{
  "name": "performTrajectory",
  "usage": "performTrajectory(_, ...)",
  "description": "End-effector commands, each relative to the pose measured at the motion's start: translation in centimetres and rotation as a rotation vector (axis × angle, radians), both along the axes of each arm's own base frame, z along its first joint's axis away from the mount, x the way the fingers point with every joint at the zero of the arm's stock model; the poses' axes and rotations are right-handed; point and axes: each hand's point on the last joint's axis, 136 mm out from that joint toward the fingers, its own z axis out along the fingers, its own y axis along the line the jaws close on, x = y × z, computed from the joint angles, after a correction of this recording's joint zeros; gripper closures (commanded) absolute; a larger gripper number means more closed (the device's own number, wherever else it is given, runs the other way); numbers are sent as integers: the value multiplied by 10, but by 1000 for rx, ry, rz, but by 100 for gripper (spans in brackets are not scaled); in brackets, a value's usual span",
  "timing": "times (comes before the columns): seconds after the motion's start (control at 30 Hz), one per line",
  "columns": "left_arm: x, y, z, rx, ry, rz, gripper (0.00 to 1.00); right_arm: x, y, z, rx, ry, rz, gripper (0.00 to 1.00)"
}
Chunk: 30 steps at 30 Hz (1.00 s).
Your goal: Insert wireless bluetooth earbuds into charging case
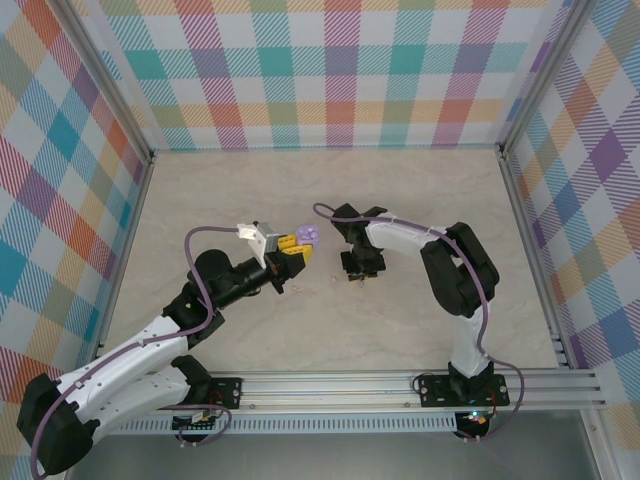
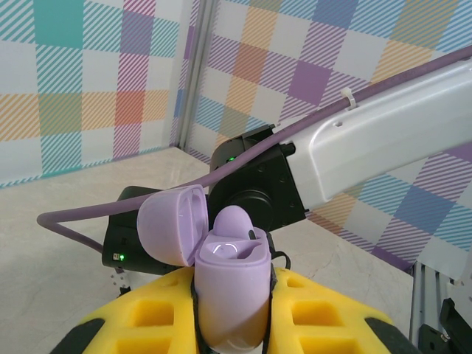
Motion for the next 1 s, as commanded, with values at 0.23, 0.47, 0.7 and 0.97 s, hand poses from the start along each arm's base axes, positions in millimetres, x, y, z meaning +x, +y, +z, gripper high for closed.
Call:
performTrajectory(0.23, 17, -3, -22, 36, 111, 70, 87, 5, -7, 20, 188, -82, -78, 77)
performTrajectory(0.47, 45, -17, -71, 99, 309, 91, 87, 7, -6, 45, 354, -142, -108, 77)
performTrajectory(0.7, 62, -20, -106, 127, 418, 117, 88, 5, -5, 80, 471, -211, -87, 77)
performTrajectory(0.97, 56, -42, -116, 131, 423, -7, 87, -5, 12, 143, 676, -344, 30, 76)
